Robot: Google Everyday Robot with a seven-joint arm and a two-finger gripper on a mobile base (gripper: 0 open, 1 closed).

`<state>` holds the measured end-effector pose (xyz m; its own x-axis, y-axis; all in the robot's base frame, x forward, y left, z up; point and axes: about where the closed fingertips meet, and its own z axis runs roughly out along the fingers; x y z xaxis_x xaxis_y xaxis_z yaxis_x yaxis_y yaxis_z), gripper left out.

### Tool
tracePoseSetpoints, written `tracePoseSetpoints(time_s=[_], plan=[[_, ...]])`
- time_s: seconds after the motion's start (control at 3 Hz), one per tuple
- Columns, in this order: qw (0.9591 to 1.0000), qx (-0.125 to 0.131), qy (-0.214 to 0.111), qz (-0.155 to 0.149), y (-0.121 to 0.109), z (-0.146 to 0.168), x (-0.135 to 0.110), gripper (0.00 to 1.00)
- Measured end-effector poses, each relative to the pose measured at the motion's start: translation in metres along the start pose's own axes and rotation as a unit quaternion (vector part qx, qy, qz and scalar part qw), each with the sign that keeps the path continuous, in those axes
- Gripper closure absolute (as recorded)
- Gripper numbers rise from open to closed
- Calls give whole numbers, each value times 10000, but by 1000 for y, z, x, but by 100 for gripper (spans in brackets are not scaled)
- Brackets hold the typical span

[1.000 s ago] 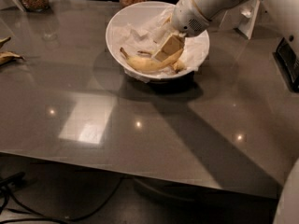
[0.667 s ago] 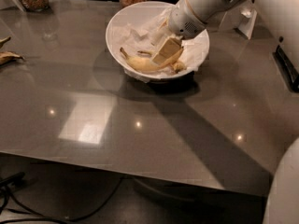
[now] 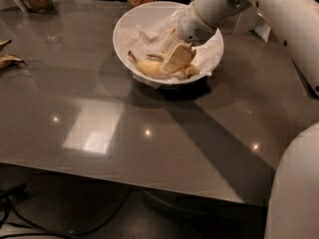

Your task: Pick banana from white bowl

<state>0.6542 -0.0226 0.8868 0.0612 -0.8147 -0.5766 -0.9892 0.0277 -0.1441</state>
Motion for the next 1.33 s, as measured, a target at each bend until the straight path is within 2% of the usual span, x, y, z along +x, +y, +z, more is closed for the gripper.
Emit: tracePoseSetpoints(time_s=[0.67,1.0,1.33], plan=[[9989,-61,460,-68,-10,15,21,42],[9973,-112,714,-133,-10,20,30,47],[9958,-146,887,-177,-6,22,35,66]])
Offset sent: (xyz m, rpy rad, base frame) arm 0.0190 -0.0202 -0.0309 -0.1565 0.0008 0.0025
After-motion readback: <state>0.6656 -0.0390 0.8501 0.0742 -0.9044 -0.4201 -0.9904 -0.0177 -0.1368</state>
